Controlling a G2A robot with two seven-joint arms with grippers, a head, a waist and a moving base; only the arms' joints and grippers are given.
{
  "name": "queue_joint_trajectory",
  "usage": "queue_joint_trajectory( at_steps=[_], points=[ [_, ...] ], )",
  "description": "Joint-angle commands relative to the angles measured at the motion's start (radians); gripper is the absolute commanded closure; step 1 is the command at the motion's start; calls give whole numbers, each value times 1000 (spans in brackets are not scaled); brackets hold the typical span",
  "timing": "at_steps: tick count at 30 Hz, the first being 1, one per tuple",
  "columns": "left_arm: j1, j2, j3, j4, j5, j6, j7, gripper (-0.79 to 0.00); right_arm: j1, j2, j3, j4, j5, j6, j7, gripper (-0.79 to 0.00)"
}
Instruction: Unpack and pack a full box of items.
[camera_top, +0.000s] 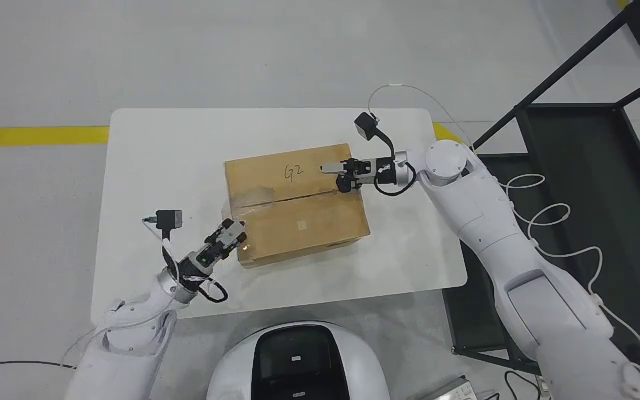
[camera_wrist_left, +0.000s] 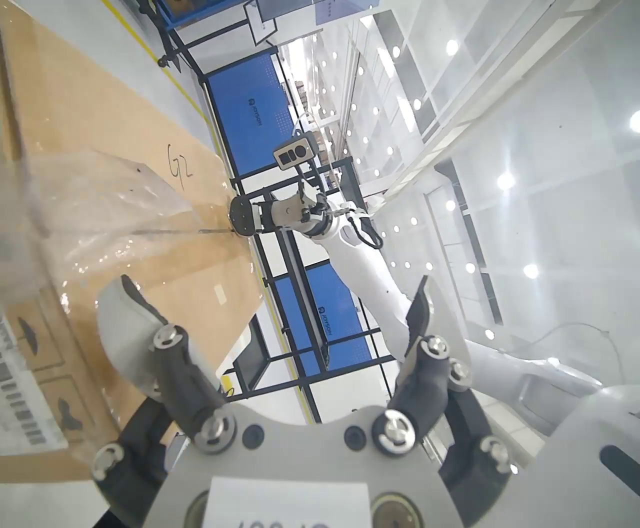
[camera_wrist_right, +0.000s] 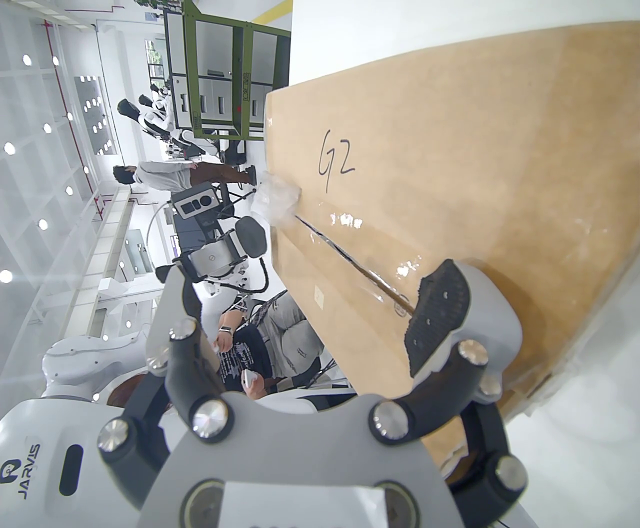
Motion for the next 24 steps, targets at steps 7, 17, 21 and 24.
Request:
queue_joint_trajectory(
  at_steps=[7,17,21,24],
  points=[
    [115,21,-173,10,-238,-124,-70,-785,0,0,0,0,0,0,0,-785],
    [47,22,-184,178,-295,-91,-74,-785,0,0,0,0,0,0,0,-785],
    [-15,16,-129,243,-283,-55,-73,-785,0,0,0,0,0,0,0,-785],
    [-63,10,-90,285,-276,-29,-71,-785,0,0,0,0,0,0,0,-785]
  ],
)
